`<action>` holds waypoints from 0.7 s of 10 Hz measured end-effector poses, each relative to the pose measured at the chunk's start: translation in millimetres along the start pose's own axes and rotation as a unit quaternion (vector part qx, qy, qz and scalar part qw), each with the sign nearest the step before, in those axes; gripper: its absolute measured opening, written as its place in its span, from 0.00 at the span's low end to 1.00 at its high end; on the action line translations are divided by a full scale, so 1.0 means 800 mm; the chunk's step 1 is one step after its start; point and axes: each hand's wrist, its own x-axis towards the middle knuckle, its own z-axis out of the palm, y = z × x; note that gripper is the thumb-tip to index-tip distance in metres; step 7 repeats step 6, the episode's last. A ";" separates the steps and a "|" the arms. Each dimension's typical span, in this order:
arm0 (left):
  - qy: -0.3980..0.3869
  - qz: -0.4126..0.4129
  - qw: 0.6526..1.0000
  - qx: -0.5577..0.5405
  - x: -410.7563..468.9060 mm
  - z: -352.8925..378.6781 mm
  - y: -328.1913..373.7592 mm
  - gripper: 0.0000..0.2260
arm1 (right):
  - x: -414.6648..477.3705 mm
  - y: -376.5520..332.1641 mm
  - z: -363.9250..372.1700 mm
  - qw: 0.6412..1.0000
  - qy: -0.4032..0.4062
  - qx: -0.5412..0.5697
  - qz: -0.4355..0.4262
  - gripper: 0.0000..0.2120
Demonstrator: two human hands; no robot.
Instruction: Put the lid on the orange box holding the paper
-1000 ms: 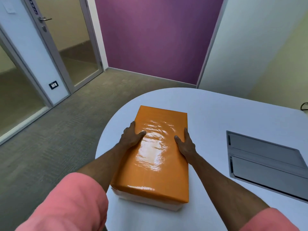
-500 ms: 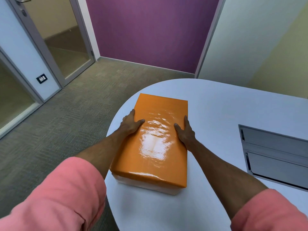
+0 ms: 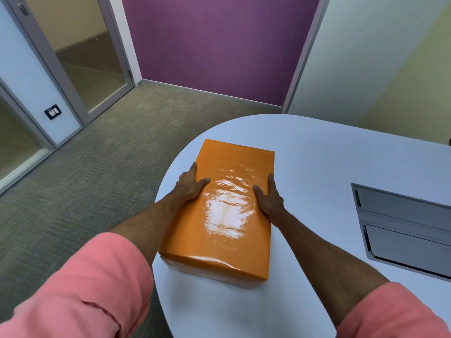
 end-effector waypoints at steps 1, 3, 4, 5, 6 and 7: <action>-0.002 0.003 1.000 0.004 -0.001 0.001 -0.001 0.38 | -0.001 0.001 0.002 1.000 0.000 -0.006 0.000 0.34; -0.006 0.004 0.997 0.076 -0.005 0.007 -0.001 0.37 | -0.003 0.001 -0.004 0.999 -0.038 -0.028 -0.011 0.34; 0.031 -0.011 0.993 0.112 -0.010 0.008 0.007 0.36 | -0.007 0.003 -0.020 0.995 -0.039 -0.088 -0.026 0.34; 0.069 0.014 0.986 0.148 -0.019 0.016 0.024 0.33 | -0.012 0.009 -0.039 0.988 -0.016 -0.152 -0.023 0.34; 0.085 0.078 0.973 0.202 -0.034 0.042 0.059 0.32 | -0.023 0.027 -0.069 0.973 0.040 -0.221 -0.046 0.32; 0.085 0.078 0.973 0.202 -0.034 0.042 0.059 0.32 | -0.023 0.027 -0.069 0.973 0.040 -0.221 -0.046 0.32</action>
